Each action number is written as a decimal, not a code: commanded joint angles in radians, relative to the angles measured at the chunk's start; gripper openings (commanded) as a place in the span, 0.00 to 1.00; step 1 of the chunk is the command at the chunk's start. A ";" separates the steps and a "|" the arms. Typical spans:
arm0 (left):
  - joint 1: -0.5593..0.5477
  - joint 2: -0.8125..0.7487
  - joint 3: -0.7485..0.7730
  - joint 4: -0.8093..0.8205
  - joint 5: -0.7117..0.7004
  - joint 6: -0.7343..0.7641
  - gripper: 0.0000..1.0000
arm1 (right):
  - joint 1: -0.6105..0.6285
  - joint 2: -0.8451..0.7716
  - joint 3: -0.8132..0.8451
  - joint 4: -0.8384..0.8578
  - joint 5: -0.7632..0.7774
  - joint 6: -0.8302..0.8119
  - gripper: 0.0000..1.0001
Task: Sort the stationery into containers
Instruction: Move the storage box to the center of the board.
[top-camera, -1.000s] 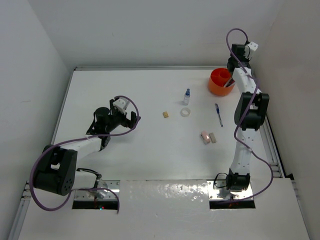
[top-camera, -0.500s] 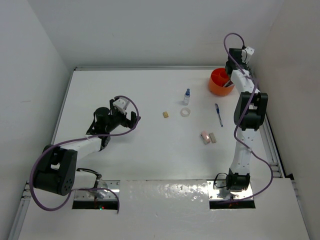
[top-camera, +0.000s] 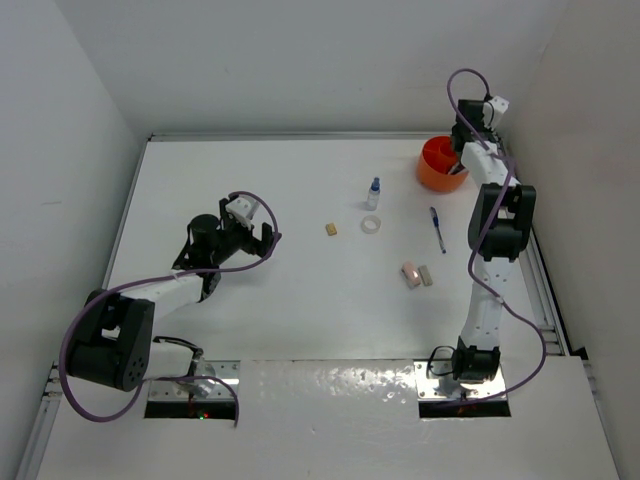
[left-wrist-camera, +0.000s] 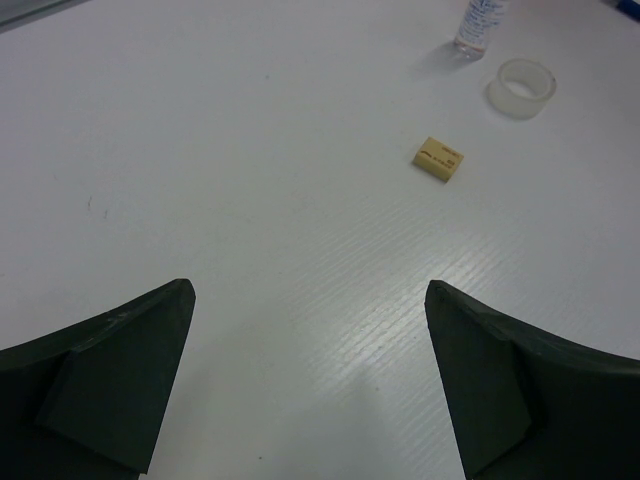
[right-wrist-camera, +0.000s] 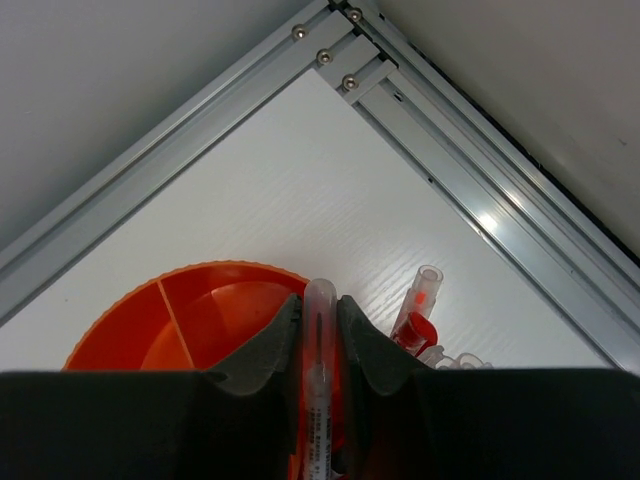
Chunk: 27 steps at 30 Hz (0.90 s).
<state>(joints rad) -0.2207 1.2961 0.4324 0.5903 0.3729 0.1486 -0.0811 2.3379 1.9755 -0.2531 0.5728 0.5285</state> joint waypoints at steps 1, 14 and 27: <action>0.015 -0.004 0.029 0.031 0.004 -0.009 0.98 | 0.003 -0.041 -0.032 0.046 -0.004 0.011 0.18; 0.017 0.003 0.034 0.028 0.006 -0.006 0.98 | 0.024 -0.117 -0.138 0.184 -0.028 -0.085 0.00; 0.015 -0.009 0.022 0.037 0.011 -0.003 0.98 | 0.072 -0.302 -0.504 0.646 -0.019 -0.239 0.00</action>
<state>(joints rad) -0.2207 1.2961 0.4324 0.5854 0.3737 0.1490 -0.0162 2.1010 1.5002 0.2123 0.5568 0.3359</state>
